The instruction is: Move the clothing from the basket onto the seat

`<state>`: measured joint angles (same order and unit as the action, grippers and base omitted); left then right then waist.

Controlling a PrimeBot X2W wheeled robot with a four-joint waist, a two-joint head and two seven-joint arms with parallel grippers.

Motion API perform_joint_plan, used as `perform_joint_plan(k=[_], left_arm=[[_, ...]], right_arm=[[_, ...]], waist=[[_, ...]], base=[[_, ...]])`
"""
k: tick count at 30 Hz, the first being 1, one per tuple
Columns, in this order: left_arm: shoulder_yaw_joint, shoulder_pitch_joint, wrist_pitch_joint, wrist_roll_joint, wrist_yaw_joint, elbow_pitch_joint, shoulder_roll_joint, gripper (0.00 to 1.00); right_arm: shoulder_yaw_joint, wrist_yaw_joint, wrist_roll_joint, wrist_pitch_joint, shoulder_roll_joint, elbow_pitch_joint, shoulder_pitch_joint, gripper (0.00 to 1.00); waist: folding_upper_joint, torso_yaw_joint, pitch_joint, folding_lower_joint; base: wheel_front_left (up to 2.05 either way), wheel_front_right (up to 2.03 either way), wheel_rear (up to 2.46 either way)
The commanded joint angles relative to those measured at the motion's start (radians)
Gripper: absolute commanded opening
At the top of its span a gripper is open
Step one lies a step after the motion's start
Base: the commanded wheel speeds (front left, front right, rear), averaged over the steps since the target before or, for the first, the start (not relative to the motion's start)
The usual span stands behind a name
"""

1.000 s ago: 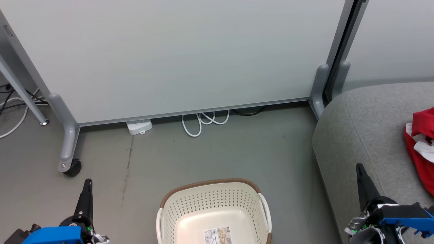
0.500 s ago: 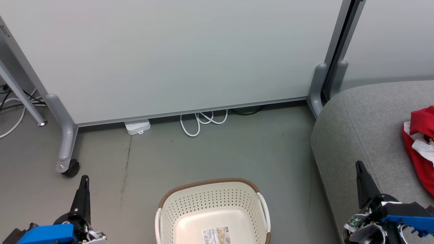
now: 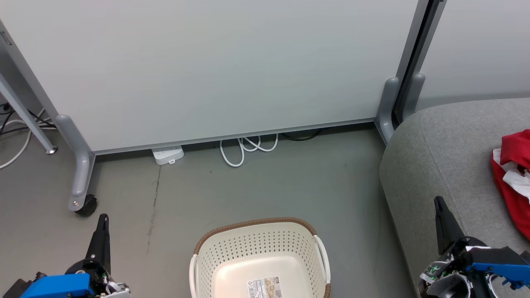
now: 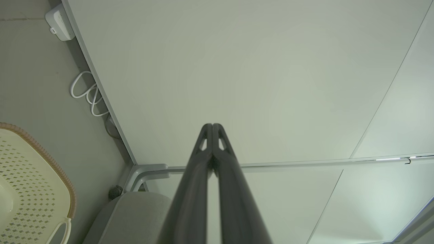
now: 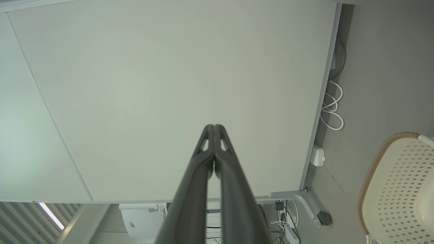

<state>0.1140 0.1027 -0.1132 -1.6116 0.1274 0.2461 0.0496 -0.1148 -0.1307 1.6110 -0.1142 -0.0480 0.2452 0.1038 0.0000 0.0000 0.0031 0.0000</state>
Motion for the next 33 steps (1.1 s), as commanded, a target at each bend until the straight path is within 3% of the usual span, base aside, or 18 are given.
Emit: perform_joint_plan(k=[1, 33], left_arm=[[0.003, 0.012, -0.005, -0.003, 0.006, -0.004, 0.002, 0.00], [0.003, 0.012, -0.005, -0.002, 0.006, -0.004, 0.002, 0.00]], right_arm=[[0.002, 0.000, 0.004, -0.001, -0.004, 0.001, 0.010, 0.00], [0.002, 0.000, 0.004, -0.001, -0.004, 0.001, 0.010, 0.00]], waist=[[0.0000, 0.000, 0.000, 0.0000], [0.0000, 0.000, 0.000, 0.0000]], base=[[0.00, 0.00, 0.00], [0.00, 0.00, 0.00]])
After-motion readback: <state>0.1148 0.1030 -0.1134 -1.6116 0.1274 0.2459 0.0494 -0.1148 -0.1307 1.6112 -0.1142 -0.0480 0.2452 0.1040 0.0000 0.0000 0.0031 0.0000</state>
